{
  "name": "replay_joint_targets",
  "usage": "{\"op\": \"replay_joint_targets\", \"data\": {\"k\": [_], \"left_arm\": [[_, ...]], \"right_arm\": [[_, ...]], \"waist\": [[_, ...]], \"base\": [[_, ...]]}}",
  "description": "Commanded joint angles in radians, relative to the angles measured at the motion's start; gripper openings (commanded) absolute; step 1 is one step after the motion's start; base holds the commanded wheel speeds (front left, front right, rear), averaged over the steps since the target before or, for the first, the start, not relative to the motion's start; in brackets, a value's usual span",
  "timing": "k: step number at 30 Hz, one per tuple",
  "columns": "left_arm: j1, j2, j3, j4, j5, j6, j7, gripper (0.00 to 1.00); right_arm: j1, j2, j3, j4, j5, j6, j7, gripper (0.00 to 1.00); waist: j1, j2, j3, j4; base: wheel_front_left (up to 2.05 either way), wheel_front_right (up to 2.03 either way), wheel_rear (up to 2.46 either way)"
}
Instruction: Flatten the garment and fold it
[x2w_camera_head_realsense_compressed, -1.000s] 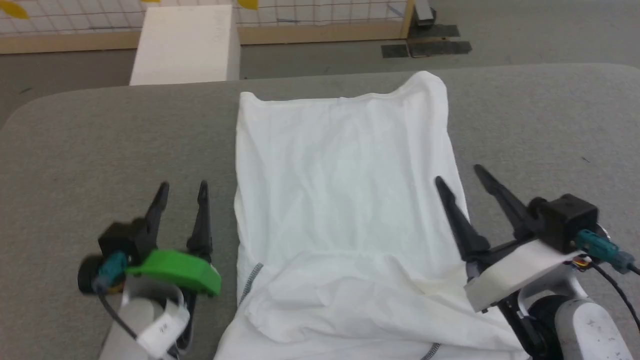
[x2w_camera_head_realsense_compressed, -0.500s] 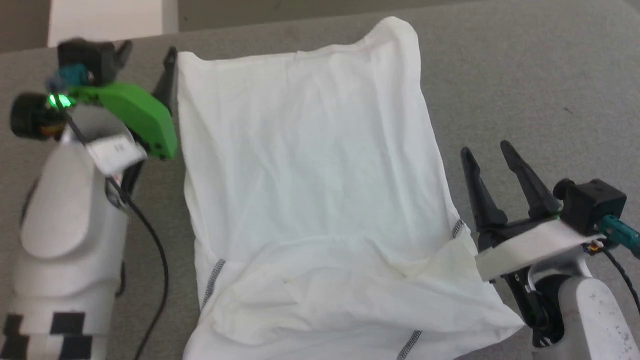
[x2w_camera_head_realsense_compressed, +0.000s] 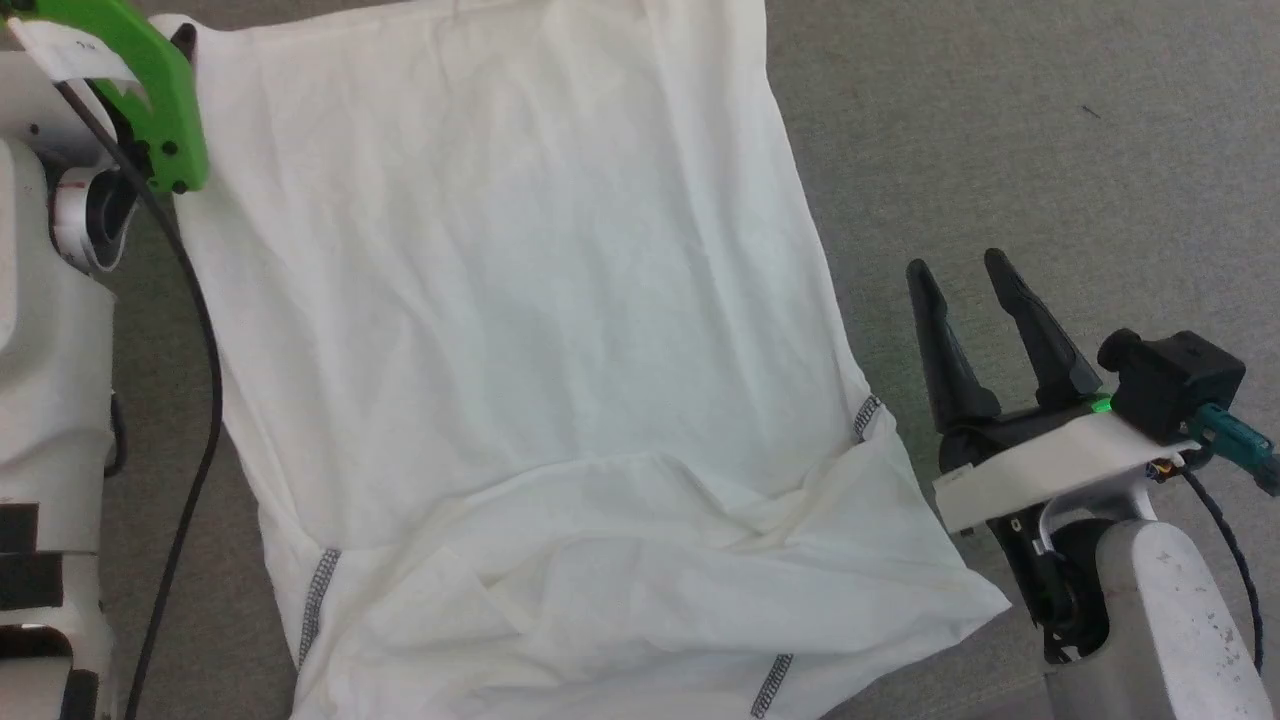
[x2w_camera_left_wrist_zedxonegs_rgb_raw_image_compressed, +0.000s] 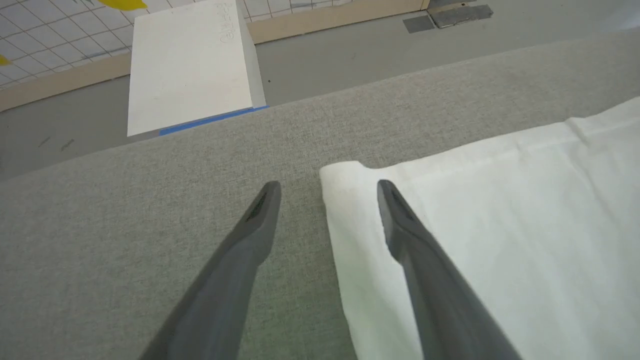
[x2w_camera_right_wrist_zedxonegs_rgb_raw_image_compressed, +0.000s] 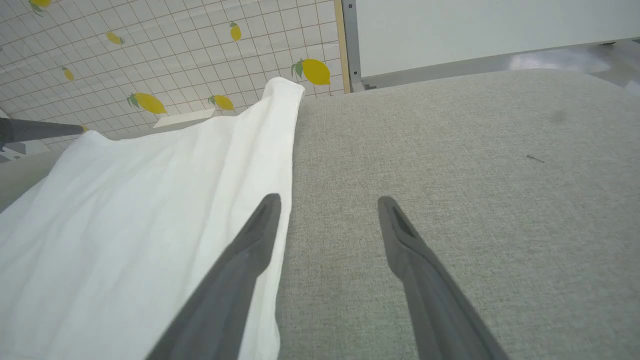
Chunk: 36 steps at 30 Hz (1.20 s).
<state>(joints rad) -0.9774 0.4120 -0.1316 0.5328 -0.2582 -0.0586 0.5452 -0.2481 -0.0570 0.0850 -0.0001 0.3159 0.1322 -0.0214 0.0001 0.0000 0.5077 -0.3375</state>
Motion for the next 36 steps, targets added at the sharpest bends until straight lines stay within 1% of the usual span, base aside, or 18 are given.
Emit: {"op": "replay_joint_targets", "data": {"k": [1, 4, 8, 9, 10, 11, 12, 16, 19, 22, 24, 28, 36], "left_arm": [[-0.022, 0.02, -0.002, 0.001, 0.028, 0.015, 0.018, 1.0], [-0.035, 0.029, 0.003, 0.003, 0.033, 0.045, 0.064, 1.0], [-0.038, 0.043, -0.009, 0.016, 0.061, 0.098, 0.168, 1.0], [-0.039, 0.039, -0.01, 0.017, 0.067, 0.14, 0.251, 1.0], [-0.037, 0.039, -0.013, 0.018, 0.07, 0.147, 0.28, 0.93], [-0.033, 0.038, -0.021, 0.018, 0.072, 0.152, 0.324, 0.4], [-0.03, 0.035, -0.026, 0.012, 0.069, 0.151, 0.363, 0.0], [-0.022, 0.015, -0.037, -0.043, 0.052, 0.153, 0.431, 0.0], [-0.02, 0.004, -0.05, -0.085, 0.047, 0.147, 0.445, 0.0], [-0.024, -0.01, -0.062, -0.113, 0.04, 0.138, 0.448, 0.0], [-0.03, -0.023, -0.073, -0.131, 0.036, 0.132, 0.445, 0.0], [-0.052, -0.047, -0.095, -0.154, 0.029, 0.114, 0.425, 0.0], [-0.105, -0.096, -0.139, -0.134, 0.019, 0.072, 0.343, 0.0]], "right_arm": [[-0.019, 0.004, 0.005, 0.004, 0.008, -0.002, -0.012, 1.0], [-0.023, 0.005, 0.012, 0.015, 0.012, -0.002, -0.019, 1.0], [-0.031, 0.006, 0.021, 0.025, 0.017, -0.002, -0.025, 1.0], [-0.047, 0.006, 0.028, 0.028, 0.008, -0.002, -0.02, 1.0], [-0.055, 0.006, 0.032, 0.028, 0.004, -0.002, -0.017, 1.0], [-0.068, 0.003, 0.038, 0.028, -0.002, -0.002, -0.011, 1.0], [-0.082, -0.002, 0.042, 0.027, -0.008, -0.002, -0.004, 1.0], [-0.163, -0.028, 0.053, 0.034, -0.026, -0.002, 0.054, 1.0], [-0.282, -0.048, 0.064, 0.07, -0.032, -0.002, 0.131, 1.0], [-0.418, -0.044, 0.062, 0.14, -0.017, -0.002, 0.198, 1.0], [-0.518, -0.035, 0.052, 0.203, -0.001, -0.002, 0.232, 1.0], [-0.706, -0.025, 0.029, 0.367, -0.02, -0.002, 0.298, 1.0], [-0.937, -0.023, -0.05, 0.661, -0.118, -0.002, 0.408, 1.0]], "waist": [[-0.0001, 0.0, 0.058, -0.05], [-0.0001, 0.0, 0.072, -0.059], [-0.0001, 0.0, 0.085, -0.061], [-0.0001, 0.0, 0.093, -0.06], [-0.0001, 0.0, 0.095, -0.059], [-0.0001, 0.0, 0.097, -0.057], [-0.0001, 0.0, 0.099, -0.054], [-0.0001, 0.0, 0.109, -0.036], [-0.0001, 0.0, 0.115, -0.015], [-0.0001, 0.0, 0.121, 0.007], [-0.0001, 0.0, 0.127, 0.028], [-0.0001, 0.0, 0.145, 0.074], [-0.0001, 0.0, 0.169, 0.157]], "base": [[0.0, 0.0, 0.0], [0.0, 0.0, 0.0], [0.0, 0.0, 0.0], [0.0, 0.0, 0.0], [0.0, 0.0, 0.0], [0.0, 0.0, 0.0], [0.0, 0.0, 0.0], [0.0, 0.0, 0.0], [0.0, 0.0, 0.0], [0.0, 0.0, 0.0], [0.0, 0.0, 0.0], [0.0, 0.0, 0.0], [0.0, 0.0, 0.0]]}}
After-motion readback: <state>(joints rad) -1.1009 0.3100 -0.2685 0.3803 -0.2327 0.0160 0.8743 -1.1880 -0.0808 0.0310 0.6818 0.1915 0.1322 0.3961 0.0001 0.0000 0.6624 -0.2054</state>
